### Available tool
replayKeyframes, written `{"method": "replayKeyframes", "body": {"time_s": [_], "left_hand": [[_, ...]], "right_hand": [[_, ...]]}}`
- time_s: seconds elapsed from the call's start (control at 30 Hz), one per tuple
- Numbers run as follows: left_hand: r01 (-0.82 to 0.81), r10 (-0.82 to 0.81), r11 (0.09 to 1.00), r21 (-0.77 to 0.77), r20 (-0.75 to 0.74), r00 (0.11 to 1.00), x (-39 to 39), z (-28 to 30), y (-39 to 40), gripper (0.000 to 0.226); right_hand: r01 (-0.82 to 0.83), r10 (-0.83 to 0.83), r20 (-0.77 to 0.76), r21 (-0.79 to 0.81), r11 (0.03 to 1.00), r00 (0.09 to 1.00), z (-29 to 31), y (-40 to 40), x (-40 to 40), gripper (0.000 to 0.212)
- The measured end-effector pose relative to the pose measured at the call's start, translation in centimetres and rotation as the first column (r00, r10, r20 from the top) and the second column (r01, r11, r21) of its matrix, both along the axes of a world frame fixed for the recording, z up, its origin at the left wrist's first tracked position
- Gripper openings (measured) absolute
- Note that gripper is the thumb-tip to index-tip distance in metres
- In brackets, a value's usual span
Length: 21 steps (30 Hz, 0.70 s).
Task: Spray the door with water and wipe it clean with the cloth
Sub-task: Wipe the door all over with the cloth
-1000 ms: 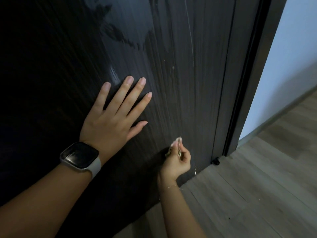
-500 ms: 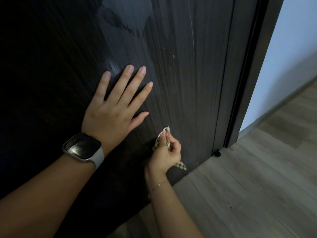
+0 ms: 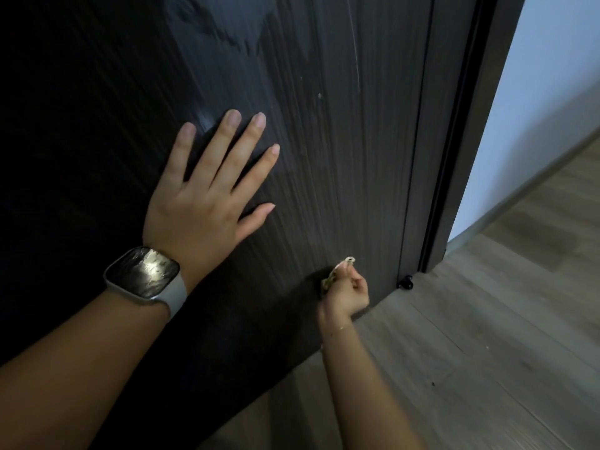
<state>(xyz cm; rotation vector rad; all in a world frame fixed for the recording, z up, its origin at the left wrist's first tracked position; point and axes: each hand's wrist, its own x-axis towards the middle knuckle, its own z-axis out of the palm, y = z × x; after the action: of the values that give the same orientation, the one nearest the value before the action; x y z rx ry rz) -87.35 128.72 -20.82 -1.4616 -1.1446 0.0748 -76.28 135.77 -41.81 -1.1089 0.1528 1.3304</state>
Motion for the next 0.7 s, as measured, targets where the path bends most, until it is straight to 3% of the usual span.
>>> {"method": "replayKeyframes", "body": {"time_s": [0.17,0.37,0.43,0.47,0.6,0.7], "left_hand": [[0.002,-0.002,1.0,-0.015,0.001,1.0,0.0,-0.2,0.0,0.065],[-0.015,0.015,1.0,-0.019,-0.013,1.0,-0.1,0.1,-0.1,0.064],[-0.016,0.016,1.0,-0.026,-0.016,1.0,-0.1,-0.1,-0.1,0.064],[-0.015,0.015,1.0,-0.025,-0.02,1.0,0.0,-0.1,-0.1,0.064],[-0.014,0.014,0.999,-0.031,-0.005,1.0,0.1,0.0,-0.2,0.063],[-0.011,0.013,0.998,-0.055,0.024,1.0,0.3,0.0,-0.5,0.062]], "right_hand": [[-0.001,0.002,-0.015,0.07,0.998,1.0,-0.4,-0.9,-1.3,0.009],[0.022,-0.026,-0.091,-0.045,0.999,0.996,-6.5,-0.3,1.2,0.016],[-0.003,0.0,-0.064,-0.047,0.999,0.998,-6.2,-0.7,1.3,0.009],[-0.007,0.006,-0.04,-0.037,0.999,0.999,-5.4,-0.8,0.9,0.016],[0.031,-0.06,0.163,0.178,0.984,0.985,-0.5,-2.5,-1.5,0.009],[-0.042,-0.081,0.3,0.383,0.923,0.95,2.6,-3.8,-2.9,0.019]]}}
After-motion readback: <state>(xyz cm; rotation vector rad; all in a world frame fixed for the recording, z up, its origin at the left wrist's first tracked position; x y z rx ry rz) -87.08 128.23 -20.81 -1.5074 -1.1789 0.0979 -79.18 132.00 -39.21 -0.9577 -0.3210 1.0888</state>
